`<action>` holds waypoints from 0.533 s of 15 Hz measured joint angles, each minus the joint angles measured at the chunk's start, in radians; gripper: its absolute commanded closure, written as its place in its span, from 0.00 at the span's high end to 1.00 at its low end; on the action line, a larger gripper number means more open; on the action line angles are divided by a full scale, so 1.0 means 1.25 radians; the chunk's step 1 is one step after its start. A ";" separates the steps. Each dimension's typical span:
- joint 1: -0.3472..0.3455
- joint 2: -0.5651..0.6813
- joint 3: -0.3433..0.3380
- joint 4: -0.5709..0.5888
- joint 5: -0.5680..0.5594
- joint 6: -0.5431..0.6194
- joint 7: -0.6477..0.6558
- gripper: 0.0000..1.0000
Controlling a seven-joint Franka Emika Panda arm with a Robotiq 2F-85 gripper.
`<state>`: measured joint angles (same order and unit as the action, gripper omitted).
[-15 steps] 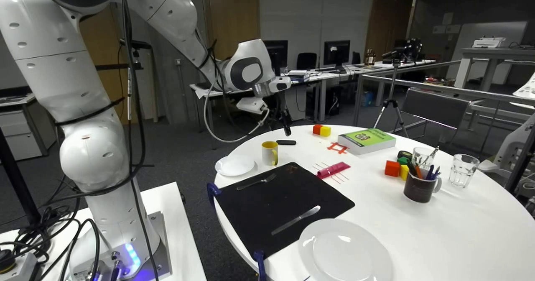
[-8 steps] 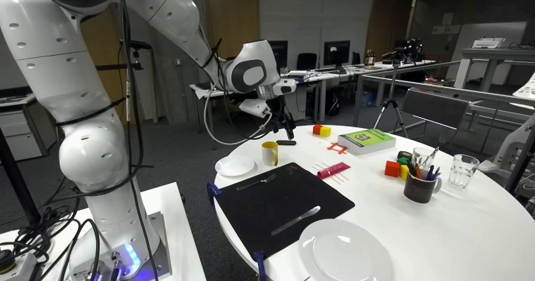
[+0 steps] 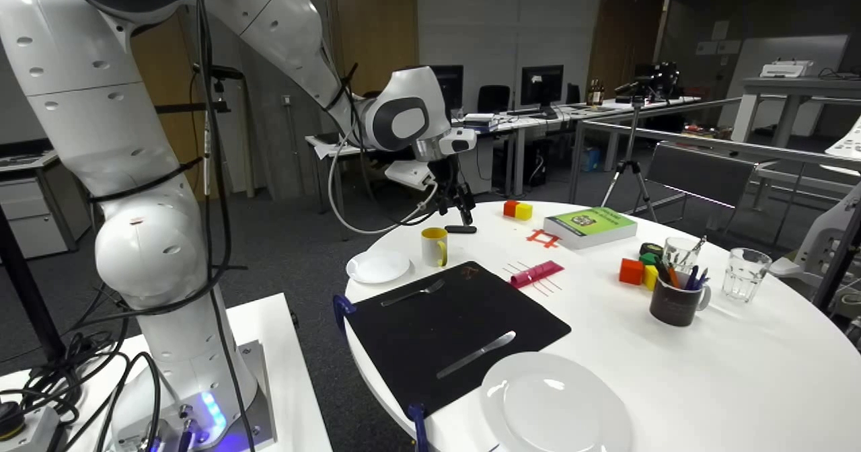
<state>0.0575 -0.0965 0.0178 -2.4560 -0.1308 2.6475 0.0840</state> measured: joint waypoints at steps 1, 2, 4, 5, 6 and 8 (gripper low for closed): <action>0.000 0.000 0.000 0.000 0.000 0.000 0.000 1.00; 0.000 0.000 0.000 0.000 0.000 0.000 0.000 1.00; 0.000 0.000 0.000 0.000 0.000 0.000 0.000 1.00; 0.000 0.001 0.000 0.000 0.000 0.000 0.000 1.00; 0.000 0.003 0.000 0.000 0.000 -0.001 0.000 1.00; -0.001 0.007 0.000 0.000 0.000 -0.001 0.001 1.00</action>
<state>0.0566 -0.0872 0.0179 -2.4555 -0.1308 2.6465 0.0855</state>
